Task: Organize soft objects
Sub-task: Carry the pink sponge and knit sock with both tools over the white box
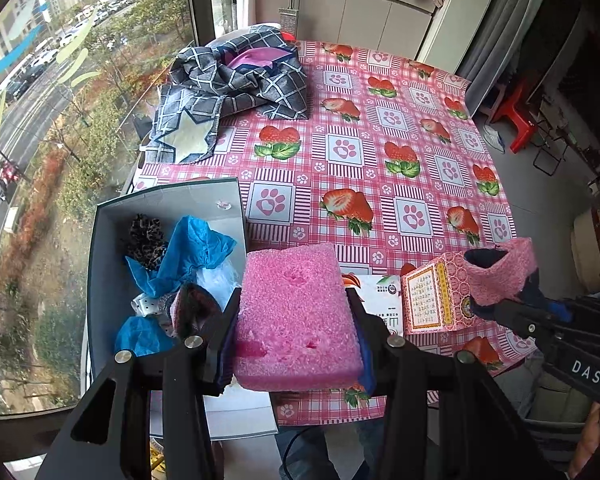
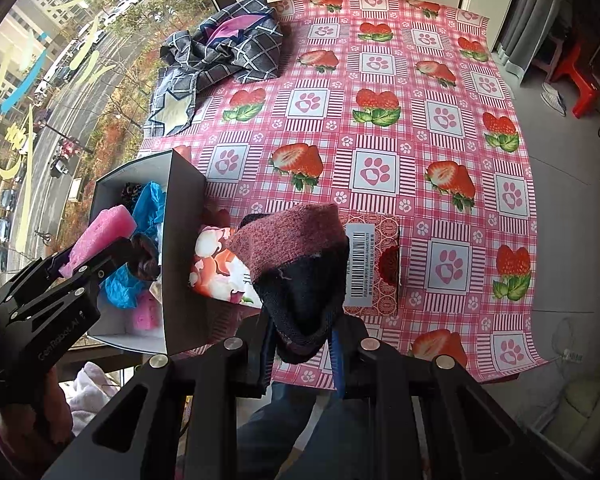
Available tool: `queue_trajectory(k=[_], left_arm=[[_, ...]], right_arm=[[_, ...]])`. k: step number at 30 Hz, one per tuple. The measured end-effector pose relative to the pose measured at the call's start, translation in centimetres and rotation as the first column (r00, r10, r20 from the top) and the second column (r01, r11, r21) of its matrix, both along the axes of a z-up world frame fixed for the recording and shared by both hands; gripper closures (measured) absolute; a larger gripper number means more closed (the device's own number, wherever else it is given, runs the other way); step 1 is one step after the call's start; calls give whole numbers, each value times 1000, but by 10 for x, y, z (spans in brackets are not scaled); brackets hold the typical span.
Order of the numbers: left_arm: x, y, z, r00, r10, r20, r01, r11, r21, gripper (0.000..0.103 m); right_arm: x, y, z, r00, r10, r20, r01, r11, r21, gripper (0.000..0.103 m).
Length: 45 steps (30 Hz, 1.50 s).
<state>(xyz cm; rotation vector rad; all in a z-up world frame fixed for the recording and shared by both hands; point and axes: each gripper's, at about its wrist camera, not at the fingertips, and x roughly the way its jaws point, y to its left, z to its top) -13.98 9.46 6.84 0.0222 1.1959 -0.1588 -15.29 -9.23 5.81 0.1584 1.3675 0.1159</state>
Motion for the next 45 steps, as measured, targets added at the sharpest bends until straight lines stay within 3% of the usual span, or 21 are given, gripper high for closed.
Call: queue_trajectory(k=[22,45], left_arm=[[-9,72,-5,983,186,-14,-186,983,-7,52],[-20,135,-29,933,352,-78,-352,936,14,52]], right_arm=[[19,83,-2,977,215,-8,-215,976,-18,79],[35,169,-16,909,414,-45,-415,910,-2,79]])
